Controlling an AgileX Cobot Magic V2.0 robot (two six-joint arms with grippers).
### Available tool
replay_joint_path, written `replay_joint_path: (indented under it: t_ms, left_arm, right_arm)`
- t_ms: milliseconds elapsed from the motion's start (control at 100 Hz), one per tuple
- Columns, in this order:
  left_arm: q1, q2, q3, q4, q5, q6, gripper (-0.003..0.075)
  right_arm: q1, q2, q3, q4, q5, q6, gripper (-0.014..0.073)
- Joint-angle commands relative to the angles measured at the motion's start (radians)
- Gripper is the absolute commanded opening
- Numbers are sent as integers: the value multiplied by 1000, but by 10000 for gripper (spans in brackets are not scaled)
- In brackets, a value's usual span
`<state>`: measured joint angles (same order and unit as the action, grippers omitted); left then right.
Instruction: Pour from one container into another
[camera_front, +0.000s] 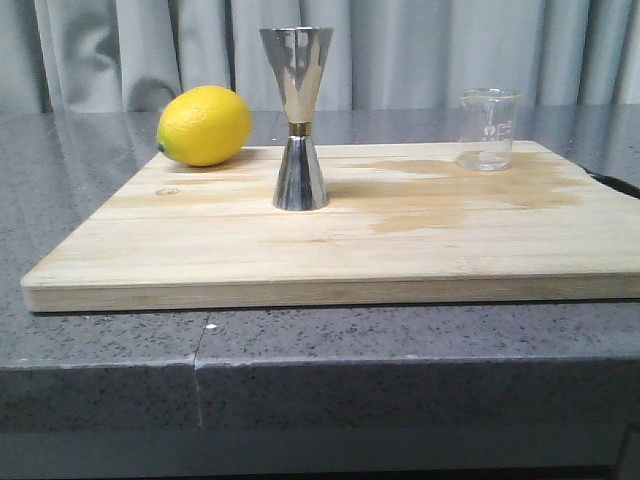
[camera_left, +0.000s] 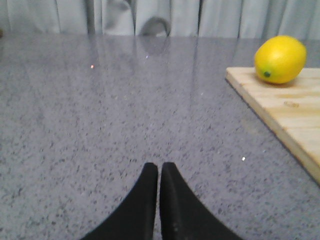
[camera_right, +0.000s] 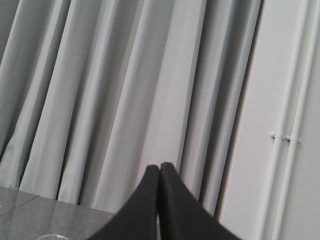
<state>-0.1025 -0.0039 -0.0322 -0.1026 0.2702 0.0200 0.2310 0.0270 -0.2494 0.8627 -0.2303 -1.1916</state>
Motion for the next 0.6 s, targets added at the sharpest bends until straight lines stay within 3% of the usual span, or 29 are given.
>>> replay_joint_path:
  t_ms: [0,100,240,590]
  left_arm:
    - [2,-26,25,61,-118,-85,-19]
    - [2,-26,75,103,-228,-121,-19]
    - [0,-26,72,154,-270,-121,-19]
    - [0,-26,72,148,-270,-121,-19]
  right_arm:
    - [-6,10,-23,-13,-49,-6,-75]
    - [-6,10,-23,-13,-49,-6,-75]
    - [-6,10,-23,-13,-47,-6,-75]
    - [-6,10,-23,-13,-49,-6,-75]
